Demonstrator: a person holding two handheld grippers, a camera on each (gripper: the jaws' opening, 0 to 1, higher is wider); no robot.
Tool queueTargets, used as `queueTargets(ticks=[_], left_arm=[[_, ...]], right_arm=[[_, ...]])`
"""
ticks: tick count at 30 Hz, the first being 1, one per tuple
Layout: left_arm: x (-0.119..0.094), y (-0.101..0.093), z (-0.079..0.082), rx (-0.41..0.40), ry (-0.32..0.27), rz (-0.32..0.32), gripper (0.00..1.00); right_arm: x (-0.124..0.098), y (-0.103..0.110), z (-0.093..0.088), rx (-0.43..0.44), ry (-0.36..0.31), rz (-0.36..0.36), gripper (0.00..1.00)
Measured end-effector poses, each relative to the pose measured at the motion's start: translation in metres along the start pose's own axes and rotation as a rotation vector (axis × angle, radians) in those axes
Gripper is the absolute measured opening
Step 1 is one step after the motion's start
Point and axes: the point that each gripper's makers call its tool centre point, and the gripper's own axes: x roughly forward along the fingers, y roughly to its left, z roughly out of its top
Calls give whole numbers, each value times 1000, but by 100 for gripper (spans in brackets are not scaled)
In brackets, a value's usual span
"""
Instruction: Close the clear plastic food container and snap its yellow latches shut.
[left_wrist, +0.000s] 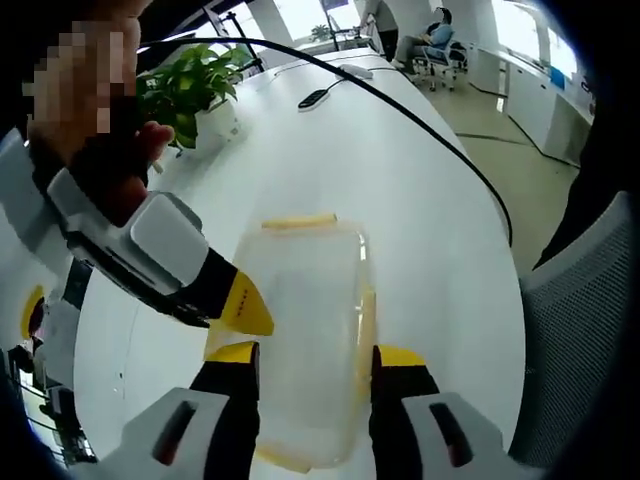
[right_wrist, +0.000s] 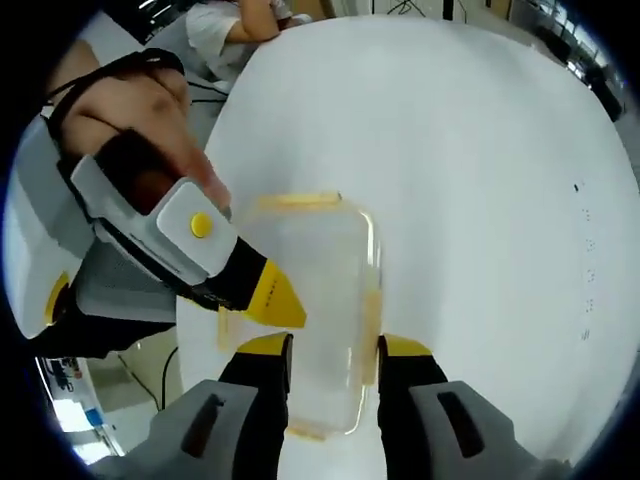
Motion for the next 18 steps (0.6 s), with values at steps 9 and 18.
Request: queueTargets(ticks=[9, 18], left_arm=[[0, 0, 0, 5, -4, -10, 38], [-4, -8, -1, 58, 4, -129, 49]], right_arm=[[-3, 1, -1, -6, -119, -54, 31], [-9, -4, -5, 35, -211, -125, 25]])
